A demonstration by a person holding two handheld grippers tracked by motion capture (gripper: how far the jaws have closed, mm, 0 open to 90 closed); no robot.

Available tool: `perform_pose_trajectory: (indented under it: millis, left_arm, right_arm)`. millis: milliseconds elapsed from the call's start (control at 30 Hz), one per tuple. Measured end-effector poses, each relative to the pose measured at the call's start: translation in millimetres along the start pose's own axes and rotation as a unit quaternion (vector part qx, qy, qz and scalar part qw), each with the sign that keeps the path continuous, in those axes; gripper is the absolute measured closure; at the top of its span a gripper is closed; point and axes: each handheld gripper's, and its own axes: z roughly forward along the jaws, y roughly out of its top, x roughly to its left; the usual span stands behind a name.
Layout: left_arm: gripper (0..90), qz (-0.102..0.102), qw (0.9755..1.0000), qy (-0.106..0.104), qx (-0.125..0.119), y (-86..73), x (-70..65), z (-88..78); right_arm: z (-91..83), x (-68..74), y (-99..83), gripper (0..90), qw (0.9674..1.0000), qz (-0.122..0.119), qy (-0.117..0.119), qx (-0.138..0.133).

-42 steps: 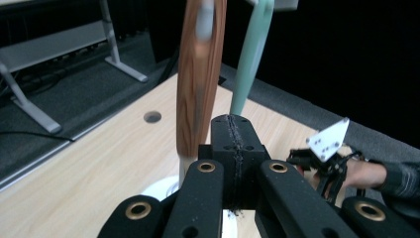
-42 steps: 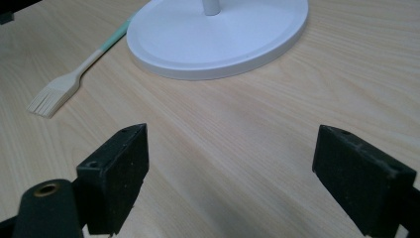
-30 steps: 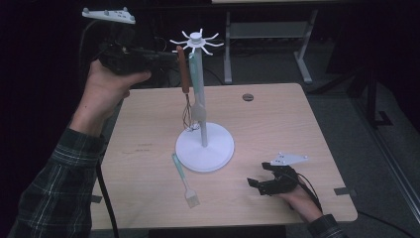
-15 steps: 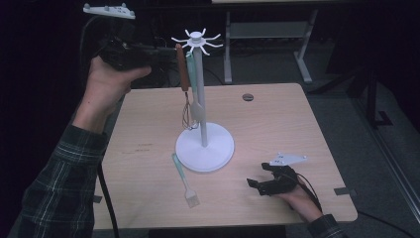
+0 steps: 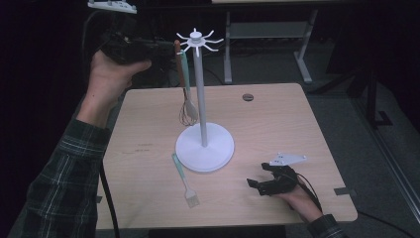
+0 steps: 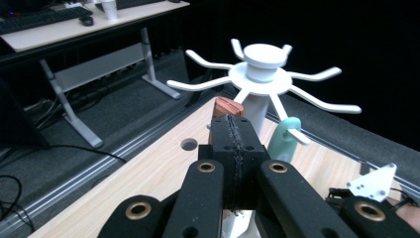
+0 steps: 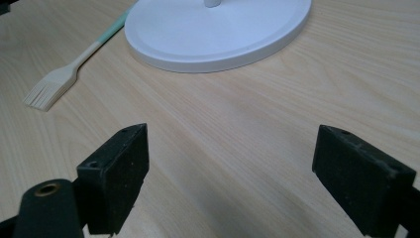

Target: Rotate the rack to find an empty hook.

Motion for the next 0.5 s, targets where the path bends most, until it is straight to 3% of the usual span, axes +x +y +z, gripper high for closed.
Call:
perform_pose_trajectory:
  millis: [333,500]
  left_arm:
    - [89.9,-0.002,0.9998,0.018,0.002,3.5,8.3,6.0]
    - [89.9,-0.003,0.9999,0.017,0.001,2.2,7.4,2.3]
  right_arm:
    - [1.2,-0.4,-0.4,14.5,1.0,0.0,0.0,0.003]
    - [1.5,0.0,-0.5,14.5,1.0,-0.002,0.001,0.002]
